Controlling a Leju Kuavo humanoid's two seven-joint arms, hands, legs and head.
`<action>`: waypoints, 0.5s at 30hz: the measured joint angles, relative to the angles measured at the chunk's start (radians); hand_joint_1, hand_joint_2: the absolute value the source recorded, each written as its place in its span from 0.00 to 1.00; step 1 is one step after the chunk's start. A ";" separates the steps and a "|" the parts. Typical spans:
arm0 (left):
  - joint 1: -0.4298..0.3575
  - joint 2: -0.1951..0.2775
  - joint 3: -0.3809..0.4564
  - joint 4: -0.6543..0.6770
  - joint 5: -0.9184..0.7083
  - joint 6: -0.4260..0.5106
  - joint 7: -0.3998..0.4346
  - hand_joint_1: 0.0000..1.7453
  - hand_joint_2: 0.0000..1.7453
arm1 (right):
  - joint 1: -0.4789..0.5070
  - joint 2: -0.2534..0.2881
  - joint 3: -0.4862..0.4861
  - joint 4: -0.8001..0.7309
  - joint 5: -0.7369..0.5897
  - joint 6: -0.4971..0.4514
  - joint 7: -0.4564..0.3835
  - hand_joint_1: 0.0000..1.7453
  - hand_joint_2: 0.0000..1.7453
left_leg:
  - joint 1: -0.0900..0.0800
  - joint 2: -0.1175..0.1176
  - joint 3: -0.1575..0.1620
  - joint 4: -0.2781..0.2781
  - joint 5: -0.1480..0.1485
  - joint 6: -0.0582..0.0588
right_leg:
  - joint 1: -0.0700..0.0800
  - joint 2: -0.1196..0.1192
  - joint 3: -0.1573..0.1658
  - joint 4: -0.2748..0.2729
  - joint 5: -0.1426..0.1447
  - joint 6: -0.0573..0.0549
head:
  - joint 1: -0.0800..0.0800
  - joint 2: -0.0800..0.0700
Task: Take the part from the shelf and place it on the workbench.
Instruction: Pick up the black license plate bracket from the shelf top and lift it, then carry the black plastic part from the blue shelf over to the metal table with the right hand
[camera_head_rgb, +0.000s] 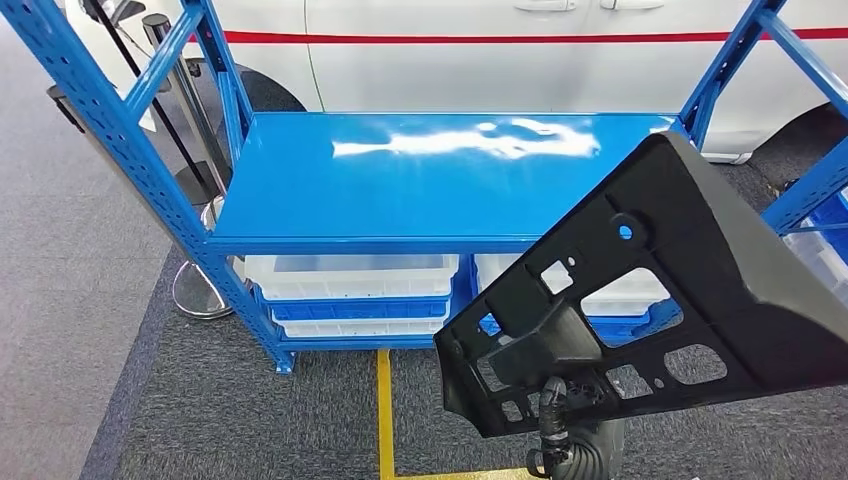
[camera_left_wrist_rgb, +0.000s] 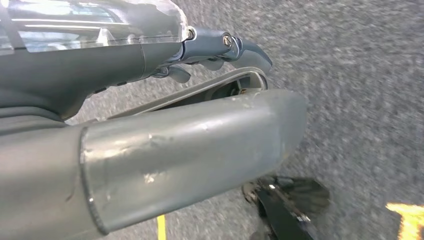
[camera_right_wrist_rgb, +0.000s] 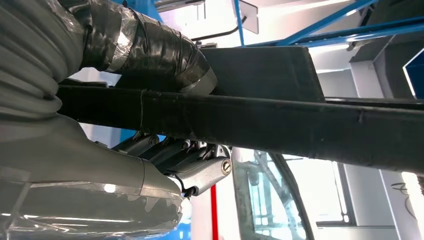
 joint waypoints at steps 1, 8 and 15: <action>0.000 0.000 0.000 0.000 0.000 -0.001 0.000 0.00 0.00 | 0.000 0.000 0.000 0.000 0.000 0.000 0.000 1.00 1.00 | 0.000 0.000 -0.018 0.007 0.009 -0.002 | -0.002 0.000 0.019 0.003 0.022 0.002 | 0.000 0.000; 0.001 0.000 0.000 0.000 -0.001 -0.003 0.000 0.00 0.00 | 0.002 0.000 -0.001 0.000 0.002 0.000 -0.001 1.00 1.00 | -0.001 -0.003 -0.074 0.023 0.064 -0.038 | 0.007 0.001 0.222 -0.298 0.059 -0.033 | 0.000 0.000; 0.003 0.002 0.000 0.000 -0.003 -0.005 0.001 0.00 0.00 | 0.008 0.001 -0.002 0.000 0.017 0.003 -0.005 1.00 1.00 | 0.003 -0.010 -0.140 0.285 -0.142 -0.058 | 0.006 -0.007 0.123 -0.301 0.145 -0.068 | -0.001 0.000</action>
